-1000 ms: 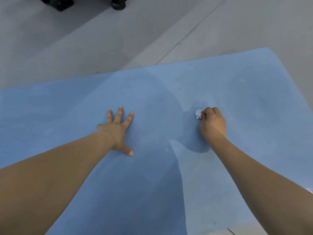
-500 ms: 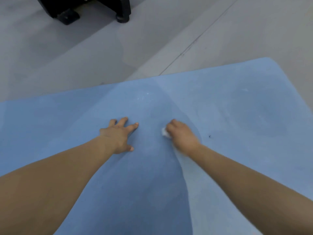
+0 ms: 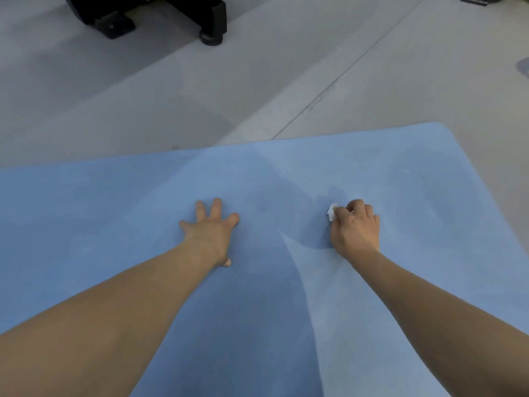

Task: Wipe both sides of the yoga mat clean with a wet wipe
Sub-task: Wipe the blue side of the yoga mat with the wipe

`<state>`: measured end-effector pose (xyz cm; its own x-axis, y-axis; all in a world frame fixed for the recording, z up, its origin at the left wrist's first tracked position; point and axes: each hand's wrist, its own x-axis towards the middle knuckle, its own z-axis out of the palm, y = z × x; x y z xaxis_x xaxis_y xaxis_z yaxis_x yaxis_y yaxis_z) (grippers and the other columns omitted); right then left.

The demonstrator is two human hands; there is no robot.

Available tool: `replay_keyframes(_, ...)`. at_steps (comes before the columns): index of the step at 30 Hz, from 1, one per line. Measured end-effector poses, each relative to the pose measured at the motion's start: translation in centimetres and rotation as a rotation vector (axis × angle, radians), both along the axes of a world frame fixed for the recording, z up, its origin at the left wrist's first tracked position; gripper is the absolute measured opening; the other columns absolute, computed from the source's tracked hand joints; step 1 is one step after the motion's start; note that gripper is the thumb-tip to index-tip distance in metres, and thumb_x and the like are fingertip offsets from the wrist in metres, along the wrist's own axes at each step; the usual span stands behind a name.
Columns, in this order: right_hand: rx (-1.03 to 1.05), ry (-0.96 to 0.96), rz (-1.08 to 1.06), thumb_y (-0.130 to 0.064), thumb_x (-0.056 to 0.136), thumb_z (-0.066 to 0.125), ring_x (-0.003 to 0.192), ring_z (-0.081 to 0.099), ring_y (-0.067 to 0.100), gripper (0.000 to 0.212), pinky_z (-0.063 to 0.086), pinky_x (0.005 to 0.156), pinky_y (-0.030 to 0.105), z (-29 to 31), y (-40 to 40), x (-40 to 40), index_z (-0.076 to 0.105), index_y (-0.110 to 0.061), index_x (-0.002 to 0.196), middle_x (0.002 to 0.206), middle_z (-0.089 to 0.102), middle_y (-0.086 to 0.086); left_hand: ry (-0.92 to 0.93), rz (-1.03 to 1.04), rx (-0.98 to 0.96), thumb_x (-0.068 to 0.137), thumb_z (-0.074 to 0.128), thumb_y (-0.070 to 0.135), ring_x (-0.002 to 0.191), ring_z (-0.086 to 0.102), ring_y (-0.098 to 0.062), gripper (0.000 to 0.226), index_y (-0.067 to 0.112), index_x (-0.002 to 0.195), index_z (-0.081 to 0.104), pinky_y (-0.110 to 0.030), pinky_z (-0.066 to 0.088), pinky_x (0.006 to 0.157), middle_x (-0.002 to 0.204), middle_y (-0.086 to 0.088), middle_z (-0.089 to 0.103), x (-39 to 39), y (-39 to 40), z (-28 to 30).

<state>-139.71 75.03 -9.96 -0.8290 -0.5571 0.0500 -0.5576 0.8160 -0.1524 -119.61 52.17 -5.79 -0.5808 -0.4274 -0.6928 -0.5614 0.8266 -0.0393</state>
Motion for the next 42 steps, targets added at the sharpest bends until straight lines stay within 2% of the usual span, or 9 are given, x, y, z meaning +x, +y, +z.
replay_keyframes(6, 0.121, -0.259, -0.13, -0.01, 0.093, 0.047, 0.094, 0.051, 0.028, 0.025, 0.038, 0.074, 0.028, 0.4, -1.2, 0.0, 0.068, -0.015, 0.106, 0.104, 0.047, 0.003, -0.016, 0.053, 0.061, 0.058, 0.094, 0.051, 0.147, -0.022, -0.048, 0.154, 0.031, 0.154, -0.025, -0.072, 0.034, 0.105, 0.158, 0.003, -0.039, -1.2, -1.6, -0.6)
replay_keyframes(11, 0.231, -0.308, -0.193, -0.011, 0.092, 0.051, 0.096, 0.057, 0.03, 0.024, 0.042, 0.076, 0.027, 1.6, -2.3, 1.4, 0.063, -0.016, 0.113, 0.113, 0.051, 0.007, -0.007, 0.074, 0.145, 0.056, 0.094, 0.053, 0.144, -0.031, -0.047, 0.158, 0.036, 0.151, -0.031, -0.075, 0.028, 0.107, 0.151, 0.009, -0.049, -0.9, -2.5, -1.0)
replay_keyframes(15, 0.134, -0.421, -0.159, -0.026, 0.087, 0.059, 0.1, 0.062, 0.03, 0.016, 0.049, 0.086, 0.039, 1.5, -4.6, 8.8, 0.063, -0.011, 0.087, 0.101, 0.066, 0.011, 0.017, 0.076, 0.191, 0.056, 0.094, 0.052, 0.143, -0.033, -0.047, 0.157, 0.036, 0.153, -0.028, -0.076, 0.027, 0.107, 0.15, 0.01, -0.05, -0.7, -2.7, -0.6)
replay_keyframes(18, 0.132, -0.583, -0.085, -0.013, 0.087, 0.054, 0.11, 0.053, 0.03, 0.025, 0.043, 0.092, 0.033, 1.8, -6.5, 15.2, 0.063, -0.01, 0.11, 0.121, 0.052, 0.01, 0.025, 0.068, 0.216, 0.057, 0.094, 0.052, 0.143, -0.034, -0.046, 0.156, 0.036, 0.153, -0.027, -0.077, 0.025, 0.107, 0.15, 0.011, -0.05, -0.5, -2.9, -0.2)
replay_keyframes(22, 0.197, -0.577, -0.02, -0.017, 0.093, 0.048, 0.121, 0.046, 0.029, 0.04, 0.04, 0.099, 0.033, 4.2, -5.9, 15.6, 0.052, -0.016, 0.133, 0.131, 0.044, 0.009, 0.011, 0.063, 0.234, 0.056, 0.095, 0.052, 0.143, -0.035, -0.046, 0.156, 0.037, 0.153, -0.027, -0.078, 0.023, 0.107, 0.149, 0.011, -0.051, -0.6, -2.9, 0.0)
replay_keyframes(27, 0.081, -0.412, -0.078, -0.008, 0.092, 0.045, 0.119, 0.049, 0.021, 0.048, 0.042, 0.097, 0.027, 4.7, -3.7, 12.8, 0.048, -0.024, 0.137, 0.138, 0.039, -0.004, 0.001, 0.084, 0.207, 0.055, 0.094, 0.054, 0.143, -0.035, -0.046, 0.157, 0.039, 0.152, -0.029, -0.077, 0.024, 0.107, 0.147, 0.011, -0.054, -1.0, -3.0, -0.4)
replay_keyframes(32, 0.065, -0.264, -0.023, -0.016, 0.089, 0.048, 0.105, 0.05, 0.035, 0.035, 0.045, 0.088, 0.041, 1.9, -4.4, 9.1, 0.059, -0.017, 0.123, 0.125, 0.045, 0.01, -0.002, 0.078, 0.196, 0.054, 0.094, 0.056, 0.143, -0.036, -0.045, 0.158, 0.039, 0.151, -0.03, -0.076, 0.026, 0.107, 0.146, 0.012, -0.054, -0.7, -3.1, -1.1)
replay_keyframes(38, -0.014, -0.227, -0.191, -0.045, 0.096, 0.049, 0.105, 0.048, 0.029, 0.03, 0.045, 0.088, 0.038, 0.5, -3.8, 8.2, 0.07, -0.027, 0.109, 0.122, 0.05, 0.004, 0.009, 0.051, 0.173, 0.051, 0.094, 0.058, 0.144, -0.033, -0.045, 0.158, 0.039, 0.152, -0.027, -0.075, 0.029, 0.107, 0.151, 0.013, -0.049, -0.8, -3.2, -1.2)
replay_keyframes(42, -0.116, -0.268, -0.24, -0.037, 0.095, 0.056, 0.111, 0.046, 0.03, 0.032, 0.042, 0.096, 0.034, -0.8, -4.9, 9.1, 0.067, -0.015, 0.116, 0.13, 0.051, 0.007, 0.025, -0.027, 0.093, 0.054, 0.083, 0.074, 0.15, -0.011, -0.048, 0.146, 0.038, 0.157, -0.013, -0.066, 0.033, 0.111, 0.163, 0.008, -0.027, -1.1, -4.0, -1.0)
